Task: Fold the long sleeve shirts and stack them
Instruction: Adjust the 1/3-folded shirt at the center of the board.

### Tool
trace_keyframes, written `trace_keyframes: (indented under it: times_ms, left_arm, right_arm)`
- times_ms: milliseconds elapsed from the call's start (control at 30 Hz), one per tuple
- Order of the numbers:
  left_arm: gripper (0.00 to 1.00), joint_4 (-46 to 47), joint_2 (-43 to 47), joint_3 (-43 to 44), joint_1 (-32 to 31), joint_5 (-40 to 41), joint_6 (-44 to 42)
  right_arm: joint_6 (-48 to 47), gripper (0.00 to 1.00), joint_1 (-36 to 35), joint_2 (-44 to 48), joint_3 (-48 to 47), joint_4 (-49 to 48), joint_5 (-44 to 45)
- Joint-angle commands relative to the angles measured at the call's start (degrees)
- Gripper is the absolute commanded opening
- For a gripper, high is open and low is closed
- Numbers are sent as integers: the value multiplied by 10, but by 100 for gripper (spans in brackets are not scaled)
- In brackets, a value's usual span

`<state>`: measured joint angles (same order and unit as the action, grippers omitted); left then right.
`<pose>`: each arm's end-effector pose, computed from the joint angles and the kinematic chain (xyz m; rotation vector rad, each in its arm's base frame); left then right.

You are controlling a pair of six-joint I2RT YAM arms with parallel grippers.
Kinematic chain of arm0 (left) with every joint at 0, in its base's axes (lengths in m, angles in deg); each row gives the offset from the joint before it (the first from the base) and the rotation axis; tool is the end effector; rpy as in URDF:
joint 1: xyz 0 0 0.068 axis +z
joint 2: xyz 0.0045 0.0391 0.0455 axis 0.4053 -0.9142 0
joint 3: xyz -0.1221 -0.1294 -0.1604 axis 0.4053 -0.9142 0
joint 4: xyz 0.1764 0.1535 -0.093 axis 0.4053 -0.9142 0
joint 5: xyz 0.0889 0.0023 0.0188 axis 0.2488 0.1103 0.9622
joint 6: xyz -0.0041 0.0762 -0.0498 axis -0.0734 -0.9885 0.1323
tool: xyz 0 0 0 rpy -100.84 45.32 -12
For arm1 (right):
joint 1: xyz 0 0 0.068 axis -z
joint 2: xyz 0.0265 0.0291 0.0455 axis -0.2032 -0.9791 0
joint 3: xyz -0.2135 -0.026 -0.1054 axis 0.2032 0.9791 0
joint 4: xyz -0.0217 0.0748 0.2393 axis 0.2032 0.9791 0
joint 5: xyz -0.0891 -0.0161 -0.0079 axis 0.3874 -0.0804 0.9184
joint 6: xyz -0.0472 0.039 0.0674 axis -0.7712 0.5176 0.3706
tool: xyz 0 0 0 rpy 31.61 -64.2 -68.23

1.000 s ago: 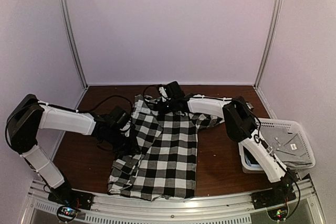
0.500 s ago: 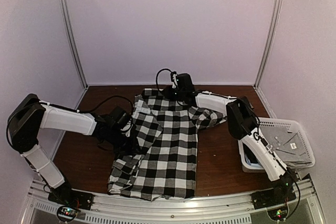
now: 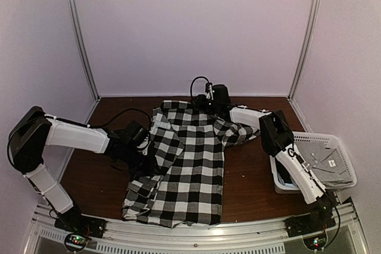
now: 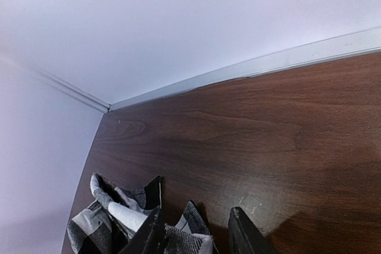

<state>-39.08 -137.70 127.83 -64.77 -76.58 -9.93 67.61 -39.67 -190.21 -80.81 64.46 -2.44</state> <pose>0.2145 -0.2146 0.0746 -0.0952 2.9236 -0.7460 0.5324 0.3184 0.0920 -0.0028 2.0425 1.2139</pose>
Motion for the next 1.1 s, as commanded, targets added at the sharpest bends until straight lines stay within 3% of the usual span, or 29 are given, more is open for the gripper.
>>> trace_keyframes:
  times_ms: [0,167,400,733,1067]
  left_arm:
    - [33,21,5,2,0,-8,1]
    - [33,22,0,13,0,-7,-5]
    - [33,24,-12,25,1,-11,-11]
    - [33,25,-19,34,0,-16,-14]
    - [33,26,-18,30,1,-15,-11]
  right_arm:
    - [-19,41,9,22,-14,-14,-38]
    - [-86,50,6,76,-4,28,-44]
    - [-142,51,-12,170,88,46,-32]
    - [-116,25,-76,157,117,53,-72]
    - [-21,13,-72,48,29,38,-21]
